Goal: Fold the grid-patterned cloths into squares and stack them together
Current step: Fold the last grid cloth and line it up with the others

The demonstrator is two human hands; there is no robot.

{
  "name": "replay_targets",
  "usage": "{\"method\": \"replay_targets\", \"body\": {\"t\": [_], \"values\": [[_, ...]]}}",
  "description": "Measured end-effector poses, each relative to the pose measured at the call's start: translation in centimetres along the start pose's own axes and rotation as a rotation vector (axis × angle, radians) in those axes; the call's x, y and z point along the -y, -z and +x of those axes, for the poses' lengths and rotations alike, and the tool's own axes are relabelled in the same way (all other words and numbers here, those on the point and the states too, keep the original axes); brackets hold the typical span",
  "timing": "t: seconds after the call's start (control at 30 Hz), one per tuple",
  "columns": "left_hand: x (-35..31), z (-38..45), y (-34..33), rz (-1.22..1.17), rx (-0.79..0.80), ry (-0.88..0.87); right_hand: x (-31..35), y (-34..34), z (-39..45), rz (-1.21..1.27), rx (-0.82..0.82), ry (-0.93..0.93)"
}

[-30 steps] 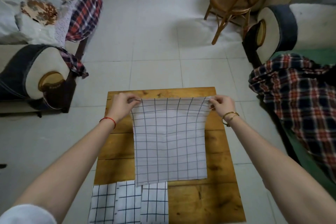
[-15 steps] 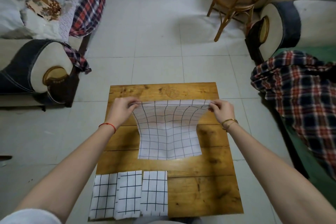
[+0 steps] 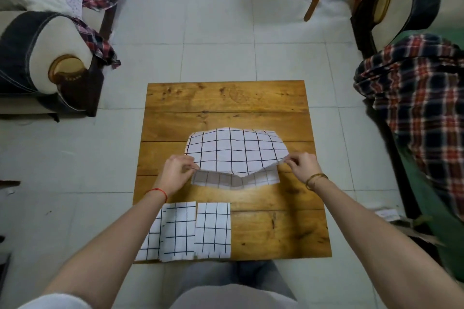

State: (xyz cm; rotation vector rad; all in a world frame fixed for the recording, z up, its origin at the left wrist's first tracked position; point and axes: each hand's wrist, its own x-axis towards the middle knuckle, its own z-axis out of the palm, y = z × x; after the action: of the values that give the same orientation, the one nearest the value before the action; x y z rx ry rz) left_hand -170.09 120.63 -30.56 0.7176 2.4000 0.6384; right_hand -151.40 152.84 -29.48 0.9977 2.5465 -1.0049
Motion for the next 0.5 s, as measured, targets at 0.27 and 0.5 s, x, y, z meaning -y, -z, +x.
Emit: {"method": "replay_targets", "body": {"t": [0.27,0.5], "values": [[2.8,0.9,-5.4,0.057,0.074,0.091,-1.8,-5.5,0.9,-0.140,0.138,-0.065],[4.8,3.0,-7.3,0.015,0.146,0.102,-2.7,-7.8,2.7,-0.117,0.205,-0.125]]}}
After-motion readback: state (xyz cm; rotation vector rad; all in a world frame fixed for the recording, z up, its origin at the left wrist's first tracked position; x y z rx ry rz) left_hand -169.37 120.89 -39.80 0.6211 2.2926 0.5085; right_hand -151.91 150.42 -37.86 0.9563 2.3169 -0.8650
